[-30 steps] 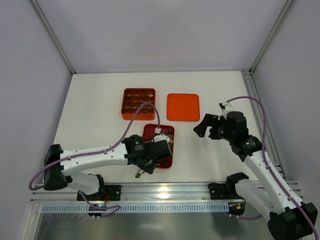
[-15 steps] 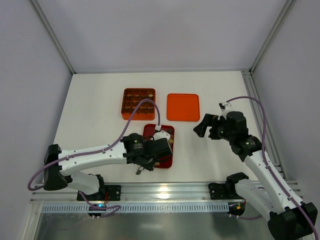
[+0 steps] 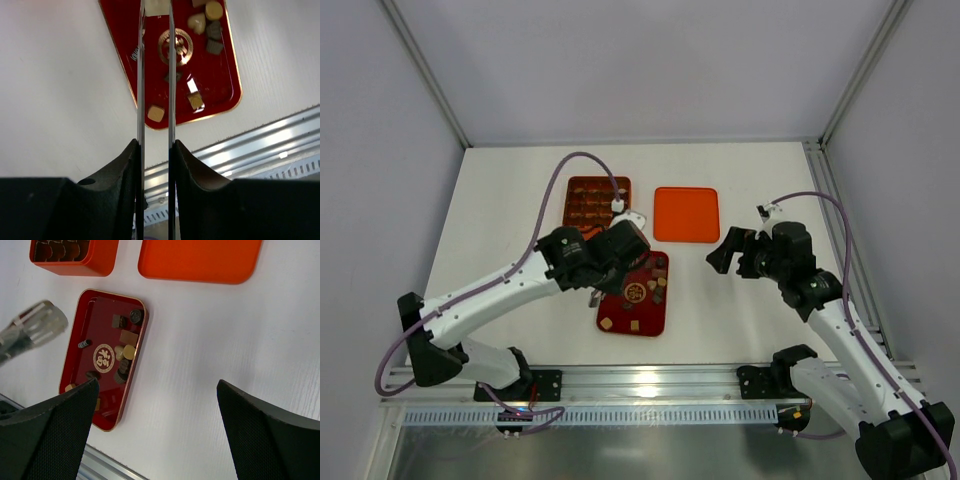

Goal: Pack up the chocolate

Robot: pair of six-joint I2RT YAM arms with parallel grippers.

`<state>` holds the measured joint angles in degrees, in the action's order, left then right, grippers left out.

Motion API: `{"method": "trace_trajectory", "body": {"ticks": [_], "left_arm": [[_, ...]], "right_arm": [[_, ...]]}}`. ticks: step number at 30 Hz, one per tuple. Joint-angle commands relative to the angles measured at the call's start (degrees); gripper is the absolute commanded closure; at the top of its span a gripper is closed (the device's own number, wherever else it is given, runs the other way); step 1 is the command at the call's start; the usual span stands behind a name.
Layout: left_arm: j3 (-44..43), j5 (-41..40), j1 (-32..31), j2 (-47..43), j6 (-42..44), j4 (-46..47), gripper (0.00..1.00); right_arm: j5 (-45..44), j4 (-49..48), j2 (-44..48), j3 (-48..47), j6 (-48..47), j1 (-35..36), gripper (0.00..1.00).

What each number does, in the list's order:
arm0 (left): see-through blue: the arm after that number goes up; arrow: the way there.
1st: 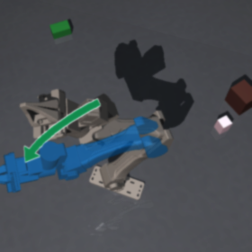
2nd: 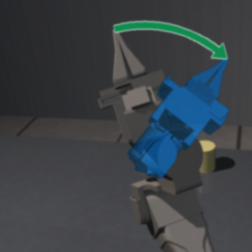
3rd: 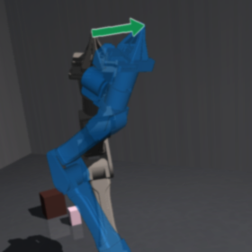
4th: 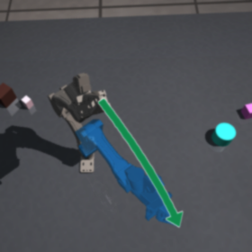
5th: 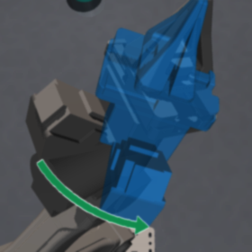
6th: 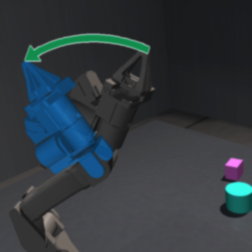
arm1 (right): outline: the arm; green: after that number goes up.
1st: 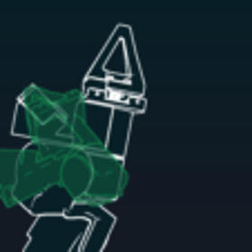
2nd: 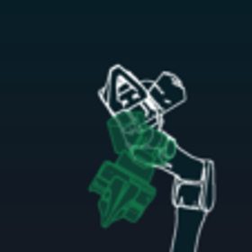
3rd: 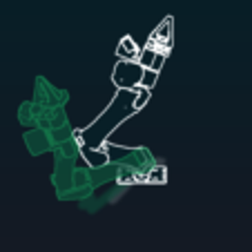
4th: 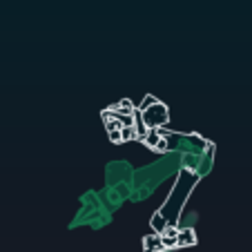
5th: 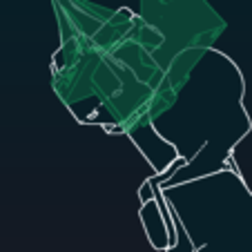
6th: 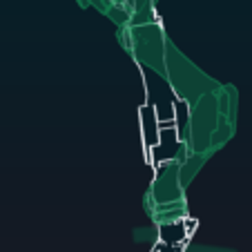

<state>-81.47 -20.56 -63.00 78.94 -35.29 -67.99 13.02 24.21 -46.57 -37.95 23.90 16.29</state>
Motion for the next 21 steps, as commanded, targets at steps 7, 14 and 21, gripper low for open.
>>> {"method": "trace_trajectory", "body": {"ticks": [7, 14, 21], "left_arm": [[-9.8, 1.5, 21.2, 5.0, 12.7, 6.1, 0.69], [-15.3, 5.7, 32.5, 13.6, 14.4, 11.0, 0.69], [-21.8, 6.1, 36.4, 22.2, 15.8, 11.6, 0.69]], "right_arm": [[0.9, -4.1, -2.1, 0.0, -0.7, 0.3, 0.0], [1.7, -4.4, -3.3, -0.7, -1.5, 0.3, 0.0], [2.0, -4.8, -3.4, -0.2, -1.5, 0.3, 0.0]]}}
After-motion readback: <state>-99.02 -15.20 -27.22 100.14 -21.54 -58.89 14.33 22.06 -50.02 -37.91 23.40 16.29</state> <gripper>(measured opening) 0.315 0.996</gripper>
